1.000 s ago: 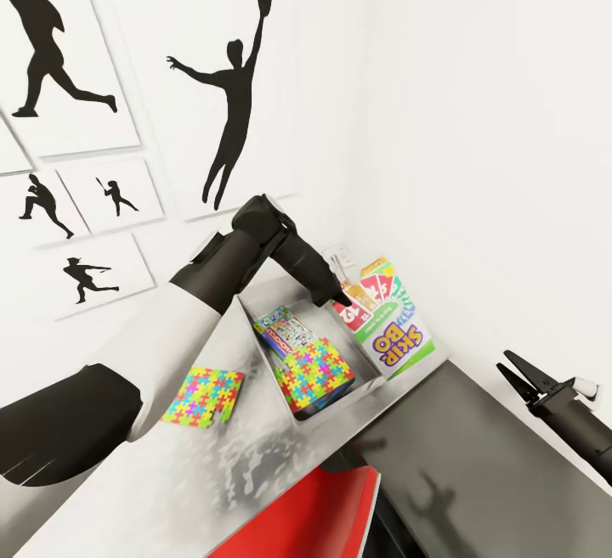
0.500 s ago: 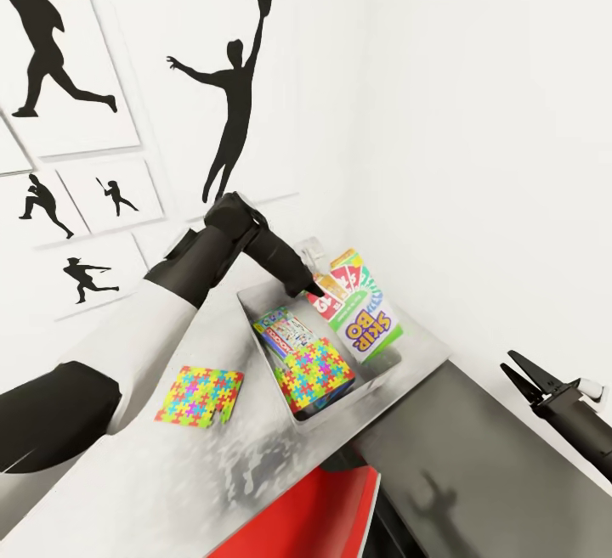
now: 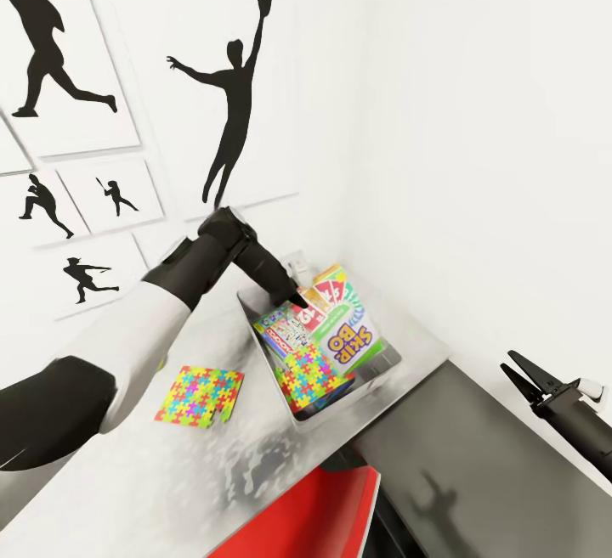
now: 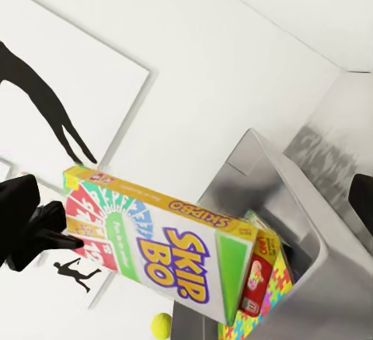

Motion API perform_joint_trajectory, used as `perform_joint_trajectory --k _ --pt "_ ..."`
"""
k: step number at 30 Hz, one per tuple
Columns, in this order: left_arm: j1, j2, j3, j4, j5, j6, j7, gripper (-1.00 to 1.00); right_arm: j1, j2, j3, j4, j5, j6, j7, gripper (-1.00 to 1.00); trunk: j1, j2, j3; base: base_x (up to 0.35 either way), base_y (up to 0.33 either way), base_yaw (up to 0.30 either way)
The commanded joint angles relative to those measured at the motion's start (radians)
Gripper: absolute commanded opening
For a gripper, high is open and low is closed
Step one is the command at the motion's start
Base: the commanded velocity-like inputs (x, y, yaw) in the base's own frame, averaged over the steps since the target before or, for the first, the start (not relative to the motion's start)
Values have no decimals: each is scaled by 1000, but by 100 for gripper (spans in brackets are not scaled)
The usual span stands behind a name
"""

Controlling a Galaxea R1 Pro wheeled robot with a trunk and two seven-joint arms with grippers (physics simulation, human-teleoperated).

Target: Put all the toys in the child's room - the three board games (two on the bed and one on the table), the two jigsaw puzzles on the table, and the tennis ball on the table - inside the toy box on the table in the child's room.

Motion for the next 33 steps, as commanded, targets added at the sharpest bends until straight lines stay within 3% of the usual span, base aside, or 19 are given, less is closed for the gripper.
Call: perform_joint_trajectory --k 1,16,30,31,33 --pt "-1 -1 1 13 -9 7 -9 -100 -1 0 -1 0 -1 4 2 100 0 -2 -2 0 0 0" --pt "-1 -3 -2 166 -12 -65 2 -100 -1 0 -1 0 -1 5 2 100 0 -2 -2 0 0 0" --pt "-1 -7 -3 182 -12 -75 34 -100 -1 0 -1 0 -1 5 2 100 0 -2 -2 0 0 0" --pt "-1 -7 -3 182 -12 -75 35 100 -1 0 -1 0 -1 5 2 100 0 -2 -2 0 0 0" --pt "-1 -7 -2 182 -12 -75 35 100 -1 0 -1 0 -1 5 2 100 0 -2 -2 0 0 0"
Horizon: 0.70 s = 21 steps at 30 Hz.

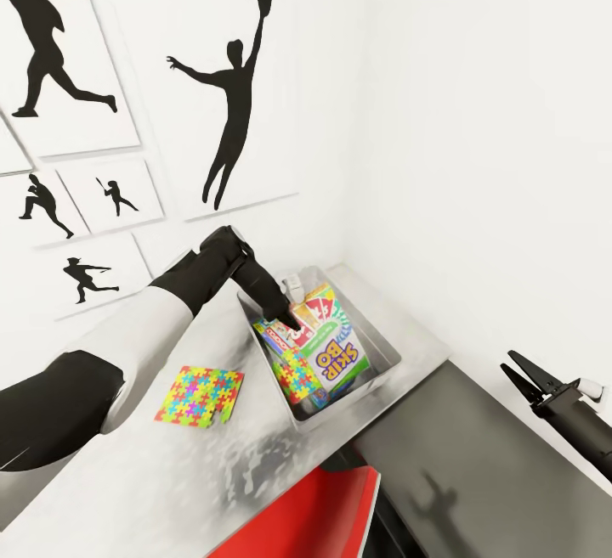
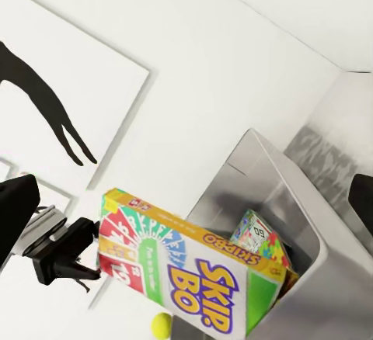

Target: Put all the toys in the child's room - the three board games (two on the bed and one on the table), the two jigsaw puzzles on the table, and the tennis ball on the table - inside the toy box on the table in the child's room.

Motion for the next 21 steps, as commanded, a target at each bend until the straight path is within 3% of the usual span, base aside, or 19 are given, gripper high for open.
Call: perform_joint_trajectory --k 1,18,21 --pt "-1 0 1 -1 -8 11 -7 100 -1 0 -1 0 -1 5 2 100 1 -2 -2 0 0 0" --pt "-1 6 5 -7 -8 13 -6 100 -1 0 -1 0 -1 5 2 100 1 -2 -2 0 0 0" --pt "-2 9 5 -10 -9 16 21 100 -1 0 -1 0 -1 5 2 100 1 -2 -2 0 0 0"
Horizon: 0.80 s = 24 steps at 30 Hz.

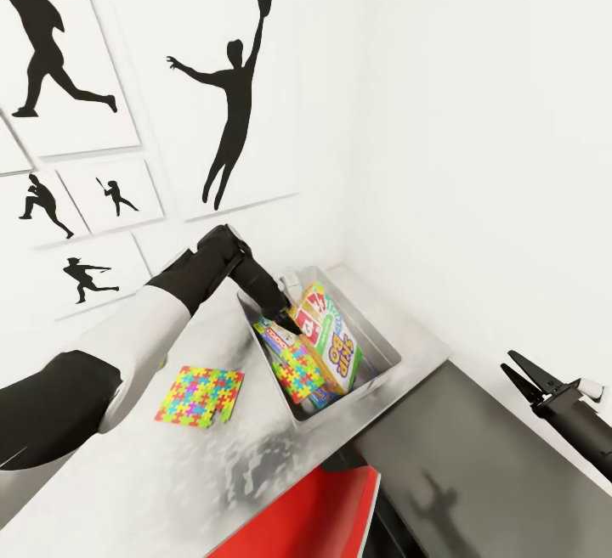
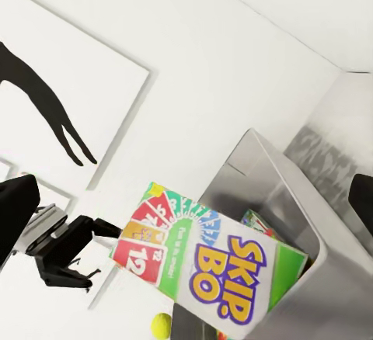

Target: Put all the toys in the child's room - the three board games (two on the bed and one on the table), the two jigsaw puzzles on the table, and the tennis ball on the table - inside the toy box on the table in the child's room.

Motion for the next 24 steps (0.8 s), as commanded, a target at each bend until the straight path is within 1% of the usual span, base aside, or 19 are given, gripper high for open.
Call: perform_joint_trajectory --k 1,3,7,8,10,12,13,14,15,16,17,19,20,22,23,24 --pt "-1 10 1 -3 -8 14 27 100 -1 0 -1 0 -1 5 2 100 1 -2 -2 0 0 0" --pt "-9 30 2 -10 -8 19 55 100 -1 0 -1 0 -1 5 2 100 1 -2 -2 0 0 0" --pt "-28 115 9 -79 -7 49 69 100 -1 0 -1 0 -1 5 2 100 1 -2 -2 0 0 0" --pt "-32 151 27 -119 -7 71 69 100 -1 0 -1 0 -1 5 2 100 1 -2 -2 0 0 0" --pt "-34 196 73 -178 -6 98 65 100 -1 0 -1 0 -1 5 2 100 1 -2 -2 0 0 0" --pt "-35 235 136 -233 -6 120 62 100 -1 0 -1 0 -1 5 2 100 1 -2 -2 0 0 0" --pt "-35 261 188 -270 -6 144 59 100 -1 0 -1 0 -1 5 2 100 1 -2 -2 0 0 0" --pt "-35 277 221 -292 -6 165 57 100 -1 0 -1 0 -1 5 2 100 1 -2 -2 0 0 0" --pt "-35 301 267 -314 -3 196 51 100 -1 0 -1 0 -1 5 2 100 1 -2 -2 0 0 0" --pt "-35 318 296 -327 1 212 40 100 -1 0 0 0 -1 5 2 100 1 -2 -2 0 0 0" --pt "-35 343 333 -345 5 227 5 100 -1 0 0 0 -1 5 2 100 1 -2 -2 0 0 0" --pt "-31 382 369 -359 2 237 -66 100 -1 0 -1 0 -2 5 2 100 1 -2 -2 0 0 0" --pt "-23 423 384 -364 6 239 -86 100 -1 0 -1 0 -2 5 2 100 1 -2 -2 0 0 0" --pt "8 478 396 -366 13 243 -86 100 -1 0 -1 0 -1 5 2 100 1 -2 -2 0 0 0" --pt "48 510 413 -366 26 245 -86 100 -1 0 0 0 -1 5 2 100 1 -2 -2 0 0 0" --pt "85 527 434 -366 45 244 -86 100 -1 0 0 0 0 5 2 100 1 -2 -2 0 0 0"
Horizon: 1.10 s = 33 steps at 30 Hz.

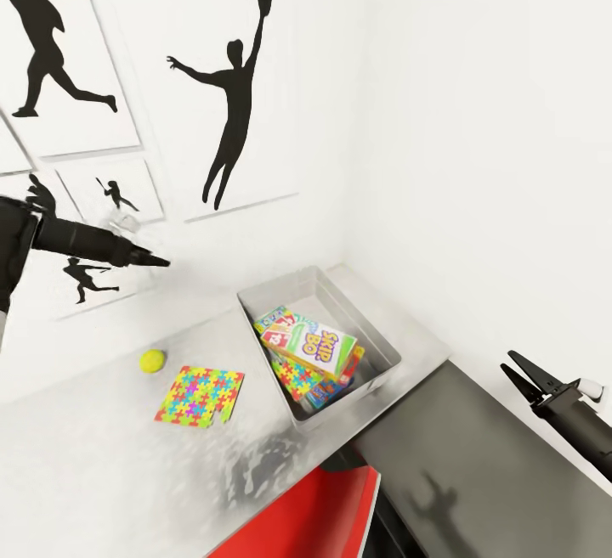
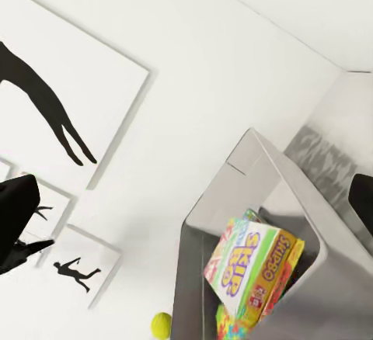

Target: Put all the toys in the child's room - the three board games (two on the bed and one on the table), the two jigsaw puzzles on the table, and the tennis ball on the table - inside the toy box on the table in the child's room.

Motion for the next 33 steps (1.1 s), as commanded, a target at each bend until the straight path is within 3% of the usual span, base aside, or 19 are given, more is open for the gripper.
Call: perform_joint_trajectory --k 1,2,4,5,8,10,13,14,19,26,33 --pt "70 17 40 -1 33 7 -9 100 -1 1 -1 0 -1 5 2 100 1 -2 -2 0 0 0" --pt "150 26 94 -6 89 2 -9 100 -1 1 -1 0 0 5 2 100 1 -2 -2 0 0 0" --pt "243 31 163 -19 169 -4 -9 100 -1 2 -1 -1 0 4 2 100 1 -2 -2 0 0 0" --pt "311 33 207 -27 236 -6 -9 100 -1 3 0 -1 0 4 2 100 1 -2 -2 0 0 0" --pt "453 35 278 -33 369 -7 -9 100 -1 5 -1 -2 0 3 2 100 1 -2 -2 0 0 0" --pt "559 28 341 -39 526 -5 -9 100 -1 11 0 -6 0 2 2 100 1 -2 -2 0 0 0" --pt "650 25 363 -40 696 -6 -9 100 -1 15 1 -10 -1 1 2 100 1 -2 -2 0 0 0" --pt "680 25 366 -39 722 -15 -9 100 -1 15 1 -10 0 0 2 100 1 -2 -2 0 0 0" --pt "707 17 365 -11 693 -38 4 100 27 43 -27 -22 -7 -8 -26 100 0 -2 -2 0 0 0" --pt "723 -14 364 11 693 -37 2 100 51 81 -32 11 -9 -43 -65 100 0 -2 -2 0 0 0" --pt "723 -17 364 10 693 -37 2 100 51 82 -31 42 -11 -84 -104 100 0 -2 -2 -153 32 0"
